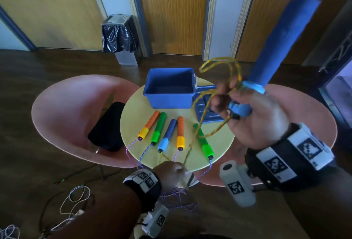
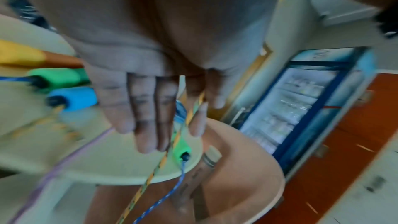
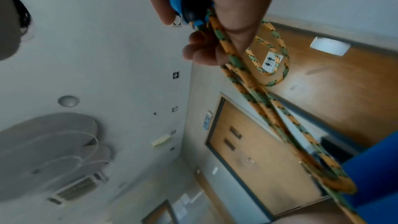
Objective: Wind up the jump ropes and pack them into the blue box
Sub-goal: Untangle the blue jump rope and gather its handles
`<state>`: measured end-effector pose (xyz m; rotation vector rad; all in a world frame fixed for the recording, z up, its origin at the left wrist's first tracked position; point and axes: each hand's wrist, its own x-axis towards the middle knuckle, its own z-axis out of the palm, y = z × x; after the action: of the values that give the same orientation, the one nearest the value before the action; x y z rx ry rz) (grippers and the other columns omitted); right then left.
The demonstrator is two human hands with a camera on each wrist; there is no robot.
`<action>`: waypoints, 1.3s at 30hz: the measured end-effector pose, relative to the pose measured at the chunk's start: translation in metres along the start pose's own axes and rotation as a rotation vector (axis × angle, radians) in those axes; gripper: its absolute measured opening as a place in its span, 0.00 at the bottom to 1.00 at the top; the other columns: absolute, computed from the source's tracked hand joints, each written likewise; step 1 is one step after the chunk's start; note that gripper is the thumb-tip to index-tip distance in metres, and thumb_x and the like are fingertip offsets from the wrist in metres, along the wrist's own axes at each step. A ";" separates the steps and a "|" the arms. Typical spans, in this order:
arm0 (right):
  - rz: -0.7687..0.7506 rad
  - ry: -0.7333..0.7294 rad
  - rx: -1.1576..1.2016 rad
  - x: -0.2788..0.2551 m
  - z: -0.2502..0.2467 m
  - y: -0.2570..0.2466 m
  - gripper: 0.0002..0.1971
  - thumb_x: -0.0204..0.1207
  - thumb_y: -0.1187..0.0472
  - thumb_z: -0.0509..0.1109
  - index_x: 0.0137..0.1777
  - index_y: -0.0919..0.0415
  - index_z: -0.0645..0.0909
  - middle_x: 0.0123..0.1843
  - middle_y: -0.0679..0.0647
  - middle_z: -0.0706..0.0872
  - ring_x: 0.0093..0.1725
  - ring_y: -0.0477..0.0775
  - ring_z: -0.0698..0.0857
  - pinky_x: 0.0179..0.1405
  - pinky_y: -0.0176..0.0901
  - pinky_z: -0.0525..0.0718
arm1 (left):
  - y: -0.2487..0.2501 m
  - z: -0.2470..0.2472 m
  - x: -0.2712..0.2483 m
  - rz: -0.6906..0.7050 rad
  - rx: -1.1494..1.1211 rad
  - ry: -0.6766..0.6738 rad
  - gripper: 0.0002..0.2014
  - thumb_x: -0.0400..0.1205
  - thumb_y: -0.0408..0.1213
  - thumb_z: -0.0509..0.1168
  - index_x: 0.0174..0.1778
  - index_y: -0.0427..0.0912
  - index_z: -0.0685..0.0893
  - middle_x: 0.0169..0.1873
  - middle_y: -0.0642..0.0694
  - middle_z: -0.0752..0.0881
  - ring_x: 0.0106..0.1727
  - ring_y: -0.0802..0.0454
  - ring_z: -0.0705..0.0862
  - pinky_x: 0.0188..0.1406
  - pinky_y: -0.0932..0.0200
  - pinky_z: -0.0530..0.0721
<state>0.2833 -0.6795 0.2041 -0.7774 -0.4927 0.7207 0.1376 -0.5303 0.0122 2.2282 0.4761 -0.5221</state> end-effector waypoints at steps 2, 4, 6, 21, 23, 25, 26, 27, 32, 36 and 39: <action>-0.038 0.123 -0.209 0.004 -0.018 0.005 0.08 0.58 0.69 0.74 0.35 0.57 0.83 0.32 0.54 0.81 0.31 0.54 0.79 0.33 0.44 0.80 | -0.011 -0.003 -0.002 -0.098 -0.123 0.087 0.15 0.86 0.49 0.59 0.37 0.48 0.83 0.34 0.47 0.84 0.38 0.50 0.83 0.41 0.62 0.80; 0.031 0.166 -0.607 0.002 -0.037 0.020 0.08 0.59 0.66 0.76 0.35 0.54 0.83 0.29 0.51 0.80 0.32 0.52 0.76 0.34 0.46 0.75 | -0.007 -0.012 -0.009 -0.056 -0.237 0.175 0.16 0.86 0.48 0.59 0.34 0.49 0.81 0.32 0.50 0.86 0.35 0.55 0.85 0.42 0.62 0.83; 0.169 0.142 -0.890 -0.006 -0.055 0.046 0.09 0.64 0.67 0.78 0.35 0.55 0.81 0.27 0.46 0.80 0.31 0.48 0.76 0.33 0.42 0.75 | 0.015 -0.027 -0.020 0.068 -0.354 0.222 0.15 0.87 0.43 0.60 0.36 0.45 0.83 0.33 0.50 0.87 0.34 0.59 0.86 0.45 0.58 0.85; 0.448 -0.088 -0.405 -0.020 -0.024 0.059 0.08 0.51 0.64 0.76 0.30 0.63 0.81 0.25 0.59 0.79 0.24 0.53 0.79 0.25 0.38 0.77 | 0.029 -0.077 -0.047 0.104 -0.807 0.484 0.17 0.86 0.32 0.56 0.35 0.37 0.86 0.32 0.36 0.89 0.28 0.45 0.84 0.31 0.57 0.78; 0.368 -0.066 -0.228 -0.017 -0.012 0.047 0.05 0.53 0.68 0.74 0.30 0.61 0.84 0.28 0.57 0.80 0.27 0.54 0.80 0.28 0.40 0.80 | 0.009 -0.060 -0.034 0.035 -0.692 0.399 0.08 0.80 0.34 0.62 0.40 0.46 0.86 0.34 0.43 0.89 0.29 0.51 0.82 0.34 0.57 0.75; 0.314 -0.051 -0.120 -0.013 0.002 0.035 0.06 0.56 0.70 0.71 0.29 0.58 0.85 0.30 0.54 0.79 0.29 0.53 0.80 0.32 0.43 0.82 | 0.000 -0.038 -0.025 0.049 -0.375 0.119 0.10 0.76 0.43 0.67 0.52 0.55 0.84 0.41 0.52 0.88 0.36 0.55 0.83 0.42 0.59 0.78; 0.294 -0.054 -0.087 -0.011 0.007 0.031 0.06 0.54 0.69 0.72 0.29 0.58 0.85 0.31 0.53 0.80 0.29 0.53 0.81 0.33 0.44 0.83 | -0.003 -0.025 -0.022 0.057 -0.229 0.000 0.11 0.77 0.46 0.68 0.55 0.59 0.82 0.45 0.55 0.87 0.40 0.57 0.84 0.46 0.62 0.79; 0.270 -0.065 -0.057 -0.009 0.012 0.026 0.07 0.51 0.68 0.75 0.30 0.57 0.85 0.32 0.53 0.80 0.30 0.53 0.81 0.34 0.44 0.83 | -0.003 -0.015 -0.019 0.047 -0.124 -0.065 0.08 0.80 0.48 0.67 0.53 0.61 0.82 0.48 0.55 0.88 0.42 0.57 0.84 0.48 0.63 0.79; 0.207 0.018 -0.137 -0.007 0.005 0.020 0.05 0.55 0.68 0.74 0.30 0.57 0.86 0.39 0.56 0.84 0.30 0.52 0.82 0.35 0.43 0.82 | -0.009 -0.003 -0.012 -0.092 -0.076 0.096 0.17 0.83 0.52 0.58 0.39 0.45 0.84 0.37 0.43 0.89 0.32 0.51 0.83 0.36 0.59 0.77; 0.304 0.109 -0.443 -0.013 -0.025 0.051 0.07 0.59 0.68 0.70 0.26 0.58 0.86 0.41 0.66 0.86 0.31 0.56 0.77 0.38 0.53 0.74 | 0.004 -0.025 -0.027 0.013 -0.322 0.227 0.16 0.76 0.54 0.58 0.31 0.49 0.83 0.25 0.52 0.85 0.27 0.59 0.80 0.36 0.59 0.78; 0.415 0.073 -0.625 -0.020 -0.040 0.083 0.01 0.52 0.61 0.75 0.26 0.55 0.86 0.39 0.74 0.84 0.37 0.61 0.79 0.42 0.56 0.74 | 0.021 -0.048 -0.039 0.134 -0.300 0.253 0.14 0.80 0.49 0.59 0.33 0.50 0.83 0.26 0.52 0.85 0.29 0.60 0.79 0.37 0.59 0.78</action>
<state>0.2626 -0.6709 0.1119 -1.5164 -0.5006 0.9288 0.1252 -0.5134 0.0736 2.0247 0.4948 -0.0899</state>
